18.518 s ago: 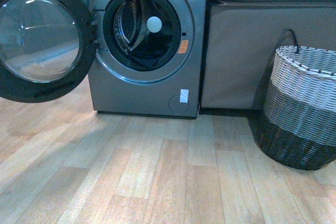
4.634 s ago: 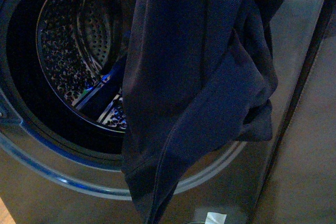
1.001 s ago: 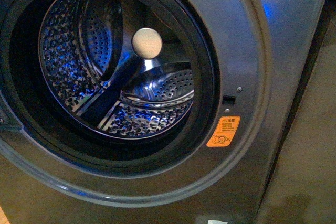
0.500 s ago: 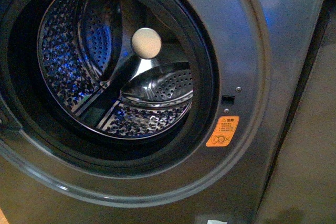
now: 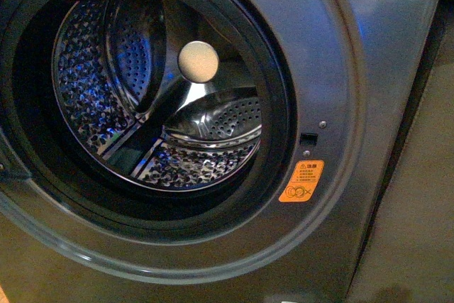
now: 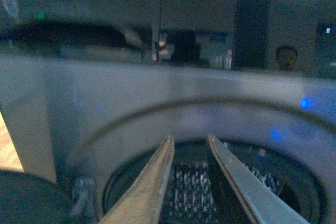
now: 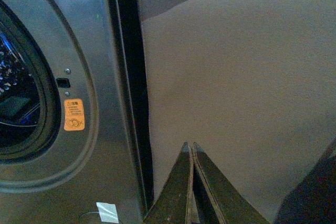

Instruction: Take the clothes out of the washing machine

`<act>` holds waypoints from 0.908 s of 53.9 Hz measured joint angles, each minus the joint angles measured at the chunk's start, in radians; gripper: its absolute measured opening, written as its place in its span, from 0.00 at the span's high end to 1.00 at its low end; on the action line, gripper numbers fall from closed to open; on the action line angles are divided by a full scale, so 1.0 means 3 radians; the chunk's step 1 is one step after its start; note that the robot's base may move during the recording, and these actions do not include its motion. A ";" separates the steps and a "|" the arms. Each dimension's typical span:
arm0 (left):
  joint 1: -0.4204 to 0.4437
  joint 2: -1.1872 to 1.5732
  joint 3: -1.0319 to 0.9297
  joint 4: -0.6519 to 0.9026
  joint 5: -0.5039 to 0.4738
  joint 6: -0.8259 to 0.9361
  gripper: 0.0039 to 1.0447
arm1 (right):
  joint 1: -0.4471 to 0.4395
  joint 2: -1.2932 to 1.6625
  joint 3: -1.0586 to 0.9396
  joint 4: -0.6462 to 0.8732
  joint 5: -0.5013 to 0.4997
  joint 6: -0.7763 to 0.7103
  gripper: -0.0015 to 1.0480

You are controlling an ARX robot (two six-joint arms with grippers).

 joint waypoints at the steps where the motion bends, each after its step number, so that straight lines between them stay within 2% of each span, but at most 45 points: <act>1: 0.0014 -0.0019 -0.0128 0.0039 0.0015 0.0004 0.93 | 0.0000 0.0000 0.0000 0.0000 0.0000 0.0000 0.98; 3: 0.0038 -0.0056 -0.0303 0.0095 0.0043 0.0004 0.98 | 0.0000 0.0000 0.0000 0.0000 0.0000 0.0000 0.98; 20: 0.0237 -0.0675 -0.1321 0.0573 0.0205 0.0015 0.97 | 0.0000 0.0000 0.0000 0.0000 0.0000 0.0000 0.98; 23: 0.0362 -0.0757 -0.1493 0.0621 0.0422 0.0018 0.97 | 0.0000 0.0000 0.0000 0.0000 0.0001 0.0000 0.98; 27: 0.0501 -0.0867 -0.1685 0.0675 0.0486 0.0018 0.97 | 0.0000 0.0000 0.0000 0.0000 0.0001 0.0000 0.98; 49: 0.0534 -0.1381 -0.2263 0.0759 0.0502 0.0017 0.97 | 0.0000 0.0000 0.0000 0.0000 0.0001 0.0000 0.98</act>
